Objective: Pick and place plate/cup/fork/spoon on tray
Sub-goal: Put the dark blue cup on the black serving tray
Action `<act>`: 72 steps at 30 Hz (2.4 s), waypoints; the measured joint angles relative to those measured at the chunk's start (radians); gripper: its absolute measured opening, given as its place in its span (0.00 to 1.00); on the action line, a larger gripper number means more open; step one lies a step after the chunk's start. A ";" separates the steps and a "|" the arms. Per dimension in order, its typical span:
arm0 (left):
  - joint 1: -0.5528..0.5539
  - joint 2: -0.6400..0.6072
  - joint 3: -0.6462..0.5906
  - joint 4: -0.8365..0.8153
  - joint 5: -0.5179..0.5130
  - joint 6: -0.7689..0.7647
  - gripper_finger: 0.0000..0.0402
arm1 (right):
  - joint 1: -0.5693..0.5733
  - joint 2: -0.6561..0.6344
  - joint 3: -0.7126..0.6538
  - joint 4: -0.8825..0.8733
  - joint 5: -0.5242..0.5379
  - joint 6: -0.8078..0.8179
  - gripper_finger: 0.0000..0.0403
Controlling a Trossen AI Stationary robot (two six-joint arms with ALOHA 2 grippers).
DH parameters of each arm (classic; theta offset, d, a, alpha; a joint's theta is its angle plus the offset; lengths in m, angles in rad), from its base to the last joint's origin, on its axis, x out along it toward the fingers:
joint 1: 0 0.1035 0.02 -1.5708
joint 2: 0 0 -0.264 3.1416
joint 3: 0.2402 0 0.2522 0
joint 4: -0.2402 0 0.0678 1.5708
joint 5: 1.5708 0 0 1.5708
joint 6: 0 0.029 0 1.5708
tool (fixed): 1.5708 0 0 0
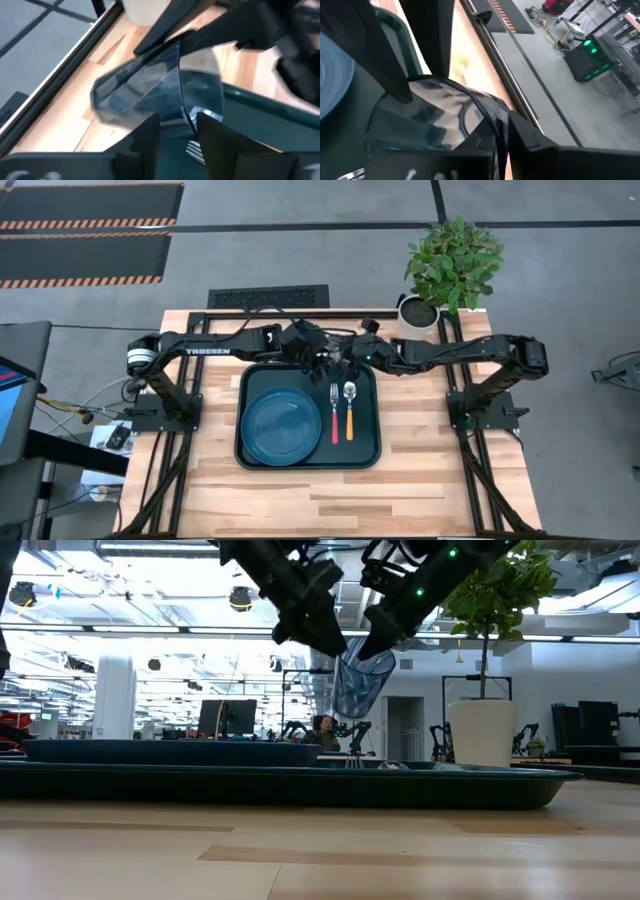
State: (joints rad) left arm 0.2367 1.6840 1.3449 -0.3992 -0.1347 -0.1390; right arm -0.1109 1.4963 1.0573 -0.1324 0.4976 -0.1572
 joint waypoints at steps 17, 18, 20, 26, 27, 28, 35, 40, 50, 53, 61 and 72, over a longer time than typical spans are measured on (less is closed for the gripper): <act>0.034 -0.274 0.109 -0.553 -0.162 -0.035 0.36 | -0.261 0.045 0.153 -0.090 -0.482 0.172 0.05; 0.034 -0.293 0.110 -0.562 -0.173 -0.048 0.36 | -0.274 0.058 0.169 -0.130 -0.489 0.183 0.05; 0.037 -0.325 0.109 -0.579 -0.179 -0.073 0.36 | -0.278 0.108 0.218 -0.169 -0.505 0.201 0.05; 0.034 -0.417 0.110 -0.636 -0.176 -0.093 0.36 | -0.243 0.289 0.352 -0.313 -0.547 0.221 0.06; 0.034 -0.425 0.110 -0.638 -0.176 -0.102 0.36 | -0.233 0.317 0.369 -0.337 -0.544 0.221 0.06; 0.035 -0.435 0.110 -0.641 -0.174 -0.111 0.36 | -0.226 0.339 0.387 -0.348 -0.542 0.221 0.06; 0.034 -0.455 0.110 -0.669 -0.165 -0.139 0.36 | -0.197 0.451 0.492 -0.410 -0.537 0.213 0.07; 0.034 -0.455 0.109 -0.667 -0.165 -0.146 0.36 | -0.199 0.470 0.527 -0.455 -0.552 0.208 0.07; 0.032 -0.455 0.059 -0.663 -0.165 -0.158 0.36 | -0.199 0.489 0.526 -0.473 -0.554 0.209 0.08; 0.032 -0.455 0.059 -0.658 -0.166 -0.159 0.36 | -0.197 0.489 0.526 -0.467 -0.554 0.209 0.09; 0.032 -0.455 0.059 -0.653 -0.166 -0.161 0.36 | -0.190 0.489 0.526 -0.483 -0.578 0.210 0.12; 0.032 -0.455 0.059 -0.636 -0.167 -0.172 0.36 | -0.191 0.489 0.526 -0.466 -0.580 0.205 0.31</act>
State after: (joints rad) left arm 0.2691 1.2289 1.4040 -1.0348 -0.3016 -0.3115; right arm -0.3016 1.9850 1.5828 -0.5988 -0.0826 0.0478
